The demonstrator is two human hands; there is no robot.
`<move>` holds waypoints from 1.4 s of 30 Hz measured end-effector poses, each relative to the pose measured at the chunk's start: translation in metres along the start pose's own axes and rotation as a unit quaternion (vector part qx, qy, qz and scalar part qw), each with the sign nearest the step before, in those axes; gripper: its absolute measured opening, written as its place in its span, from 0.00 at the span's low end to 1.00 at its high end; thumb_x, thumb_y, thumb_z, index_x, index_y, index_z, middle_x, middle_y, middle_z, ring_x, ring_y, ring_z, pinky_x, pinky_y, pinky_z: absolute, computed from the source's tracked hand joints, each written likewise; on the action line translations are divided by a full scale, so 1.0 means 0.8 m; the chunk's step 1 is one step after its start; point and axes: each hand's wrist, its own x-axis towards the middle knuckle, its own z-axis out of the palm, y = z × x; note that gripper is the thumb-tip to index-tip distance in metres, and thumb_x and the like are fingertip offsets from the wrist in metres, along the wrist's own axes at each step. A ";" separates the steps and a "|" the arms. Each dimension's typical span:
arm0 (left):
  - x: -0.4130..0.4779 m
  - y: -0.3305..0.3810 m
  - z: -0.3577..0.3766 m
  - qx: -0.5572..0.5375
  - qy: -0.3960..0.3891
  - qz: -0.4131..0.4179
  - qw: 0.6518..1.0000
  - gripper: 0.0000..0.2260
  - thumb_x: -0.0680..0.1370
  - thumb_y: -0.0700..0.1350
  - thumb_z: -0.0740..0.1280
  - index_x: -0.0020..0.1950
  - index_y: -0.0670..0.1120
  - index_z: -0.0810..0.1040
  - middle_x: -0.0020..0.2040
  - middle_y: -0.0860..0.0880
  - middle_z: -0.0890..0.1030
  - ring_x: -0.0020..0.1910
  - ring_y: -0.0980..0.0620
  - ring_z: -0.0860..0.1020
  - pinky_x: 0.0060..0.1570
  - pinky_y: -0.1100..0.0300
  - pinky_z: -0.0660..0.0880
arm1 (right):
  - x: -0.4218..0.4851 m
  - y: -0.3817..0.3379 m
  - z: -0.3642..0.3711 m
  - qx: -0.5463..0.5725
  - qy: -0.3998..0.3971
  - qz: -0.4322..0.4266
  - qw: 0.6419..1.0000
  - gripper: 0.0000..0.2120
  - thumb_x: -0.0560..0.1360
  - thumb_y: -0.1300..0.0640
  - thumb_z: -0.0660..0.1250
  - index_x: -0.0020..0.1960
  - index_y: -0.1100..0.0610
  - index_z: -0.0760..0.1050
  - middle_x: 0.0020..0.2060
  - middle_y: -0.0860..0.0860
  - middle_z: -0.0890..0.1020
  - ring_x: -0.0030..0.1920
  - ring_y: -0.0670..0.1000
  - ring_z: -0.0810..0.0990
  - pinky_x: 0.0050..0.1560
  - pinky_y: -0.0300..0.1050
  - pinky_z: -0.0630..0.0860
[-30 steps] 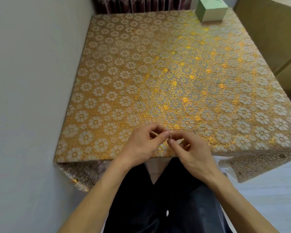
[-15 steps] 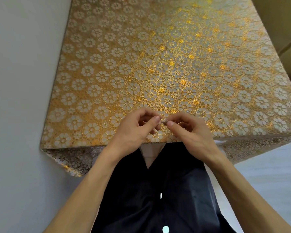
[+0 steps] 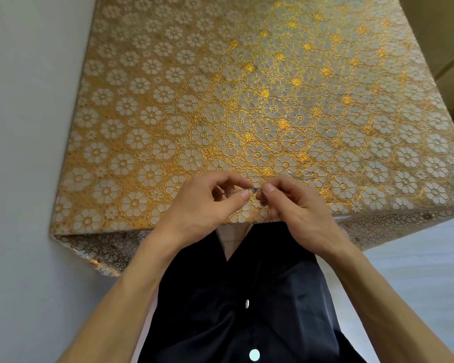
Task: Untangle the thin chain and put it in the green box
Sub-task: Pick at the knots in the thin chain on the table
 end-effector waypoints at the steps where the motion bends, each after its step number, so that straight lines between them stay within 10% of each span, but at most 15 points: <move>1: -0.001 0.000 0.001 0.007 0.004 0.001 1.000 0.04 0.77 0.49 0.73 0.50 0.57 0.85 0.36 0.58 0.75 0.35 0.58 0.71 0.38 0.68 0.68 | 0.000 0.000 0.000 -0.006 0.001 -0.002 1.000 0.10 0.83 0.57 0.63 0.44 0.53 0.79 0.33 0.40 0.79 0.34 0.43 0.74 0.39 0.35 0.72; 10: 0.001 -0.002 0.005 -0.011 0.034 -0.009 0.999 0.01 0.77 0.50 0.73 0.47 0.54 0.85 0.35 0.55 0.77 0.32 0.58 0.70 0.37 0.62 0.68 | 0.001 0.002 0.000 -0.071 0.024 -0.014 0.997 0.09 0.83 0.53 0.64 0.45 0.48 0.79 0.41 0.49 0.84 0.39 0.57 0.80 0.44 0.53 0.76; 42: -0.004 0.001 0.012 0.045 0.055 0.024 0.997 0.01 0.77 0.49 0.73 0.47 0.56 0.84 0.35 0.59 0.75 0.32 0.59 0.71 0.35 0.69 0.66 | -0.003 0.001 0.009 -0.151 0.114 -0.099 0.977 0.02 0.75 0.59 0.73 0.46 0.53 0.83 0.37 0.40 0.82 0.35 0.45 0.78 0.37 0.28 0.69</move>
